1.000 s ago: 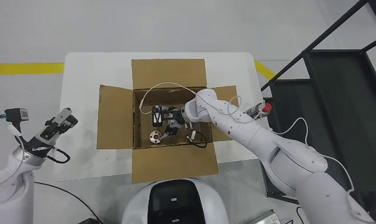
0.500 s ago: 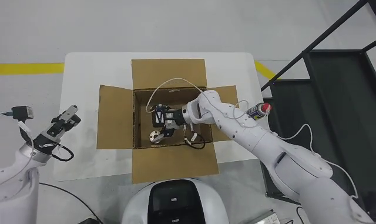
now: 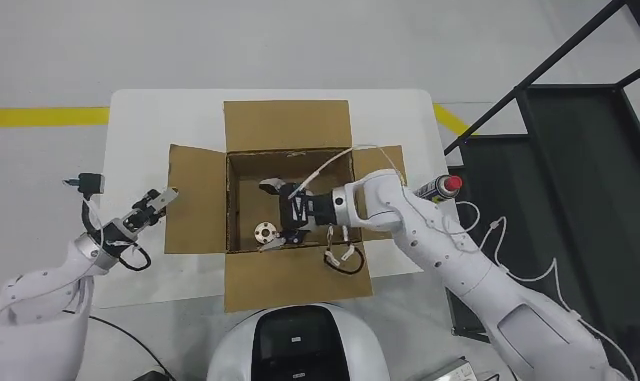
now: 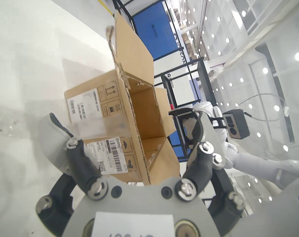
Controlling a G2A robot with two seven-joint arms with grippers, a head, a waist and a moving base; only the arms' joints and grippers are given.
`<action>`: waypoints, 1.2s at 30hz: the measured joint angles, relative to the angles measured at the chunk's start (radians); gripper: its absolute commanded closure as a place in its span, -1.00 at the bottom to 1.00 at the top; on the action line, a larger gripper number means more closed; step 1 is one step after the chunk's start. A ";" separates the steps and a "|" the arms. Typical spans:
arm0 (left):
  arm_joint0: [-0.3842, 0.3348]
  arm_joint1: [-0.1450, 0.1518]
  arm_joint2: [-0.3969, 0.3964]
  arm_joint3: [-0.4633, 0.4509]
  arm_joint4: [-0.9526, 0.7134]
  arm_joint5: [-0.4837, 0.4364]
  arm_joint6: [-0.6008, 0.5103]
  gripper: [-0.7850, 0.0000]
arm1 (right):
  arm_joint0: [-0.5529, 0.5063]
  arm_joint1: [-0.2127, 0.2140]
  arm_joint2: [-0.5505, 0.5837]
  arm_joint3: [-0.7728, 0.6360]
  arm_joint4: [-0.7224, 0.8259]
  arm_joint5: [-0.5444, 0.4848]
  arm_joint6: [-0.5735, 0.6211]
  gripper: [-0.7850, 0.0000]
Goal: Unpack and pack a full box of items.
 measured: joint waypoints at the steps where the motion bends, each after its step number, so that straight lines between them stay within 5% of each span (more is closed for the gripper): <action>1: -0.007 0.001 0.009 0.000 0.008 0.007 -0.016 -1.00 | -0.035 0.010 0.027 -0.038 0.001 0.013 0.016 -1.00; 7: -0.024 0.003 0.054 -0.010 0.018 0.011 -0.043 -1.00 | -0.192 0.048 0.138 -0.180 -0.004 0.100 0.086 -1.00; 14: -0.043 0.005 0.095 -0.022 -0.013 0.025 -0.082 -1.00 | -0.352 0.072 0.248 -0.293 -0.094 0.248 0.017 -1.00; 21: -0.073 0.006 0.132 -0.016 -0.037 0.038 -0.100 -1.00 | -0.455 0.088 0.308 -0.358 -0.142 0.254 -0.006 -1.00; 27: -0.089 0.010 0.132 0.000 -0.084 0.050 -0.117 -1.00 | -0.394 0.082 0.266 -0.326 -0.147 0.210 0.033 -1.00; 36: 0.003 0.034 -0.059 0.017 -0.172 0.045 -0.079 -1.00 | -0.164 0.039 0.117 -0.156 -0.137 0.202 0.142 -1.00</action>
